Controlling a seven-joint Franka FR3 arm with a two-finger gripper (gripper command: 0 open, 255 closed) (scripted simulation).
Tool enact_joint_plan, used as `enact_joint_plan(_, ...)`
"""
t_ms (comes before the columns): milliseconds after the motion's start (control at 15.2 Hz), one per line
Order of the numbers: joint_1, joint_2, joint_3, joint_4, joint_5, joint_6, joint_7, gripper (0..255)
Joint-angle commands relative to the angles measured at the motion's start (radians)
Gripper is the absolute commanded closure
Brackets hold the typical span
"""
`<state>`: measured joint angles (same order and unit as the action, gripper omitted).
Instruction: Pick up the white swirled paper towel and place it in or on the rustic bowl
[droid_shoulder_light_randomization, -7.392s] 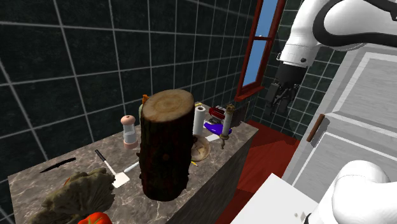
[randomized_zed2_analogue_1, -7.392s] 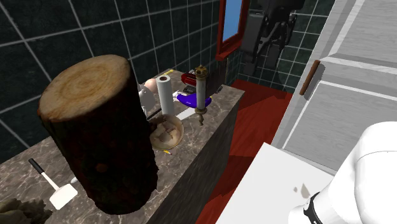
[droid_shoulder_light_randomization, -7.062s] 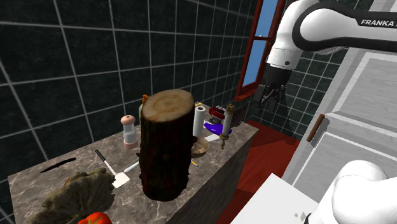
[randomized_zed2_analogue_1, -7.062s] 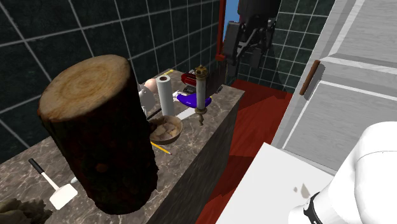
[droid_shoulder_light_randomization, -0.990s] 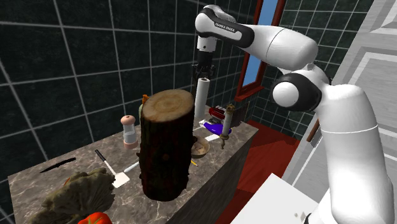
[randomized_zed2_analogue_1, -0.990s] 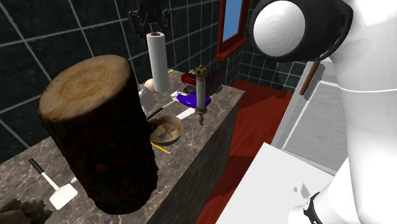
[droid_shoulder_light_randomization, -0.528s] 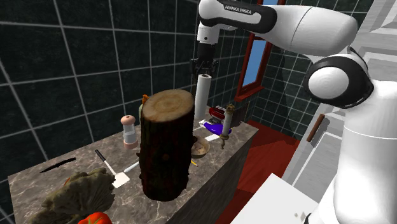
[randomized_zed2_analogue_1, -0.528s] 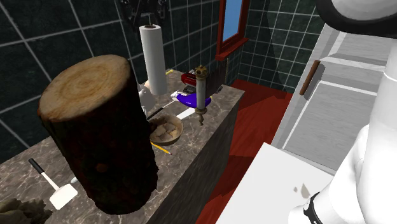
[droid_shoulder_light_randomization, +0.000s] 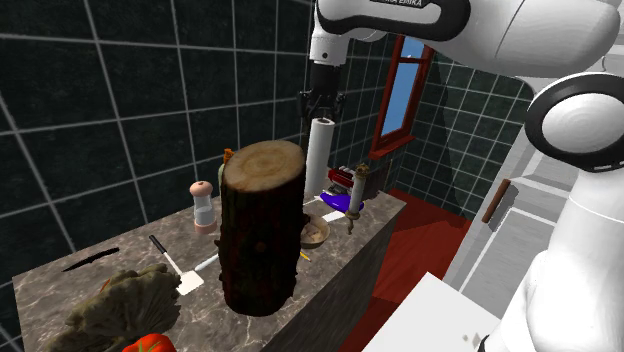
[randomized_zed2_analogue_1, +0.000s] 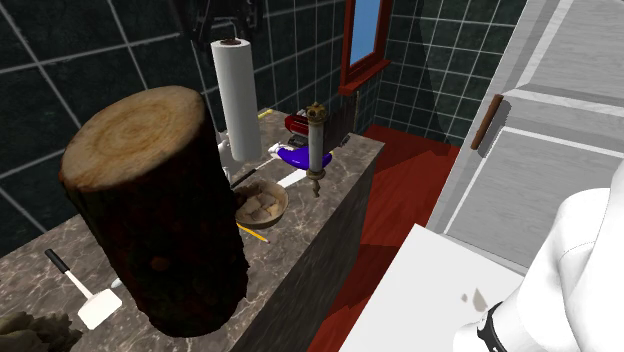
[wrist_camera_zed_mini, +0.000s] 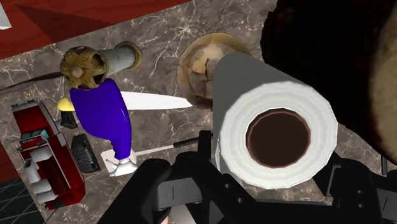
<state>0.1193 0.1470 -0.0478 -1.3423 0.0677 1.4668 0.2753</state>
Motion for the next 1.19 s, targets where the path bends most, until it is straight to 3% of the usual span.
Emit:
enact_joint_plan(0, 0.002, -0.016, 0.001, -0.050, -0.001, 0.033, 0.001, 255)
enact_joint_plan(1122, 0.005, -0.059, 0.002, -0.337, -0.002, 0.277, -0.011, 255)
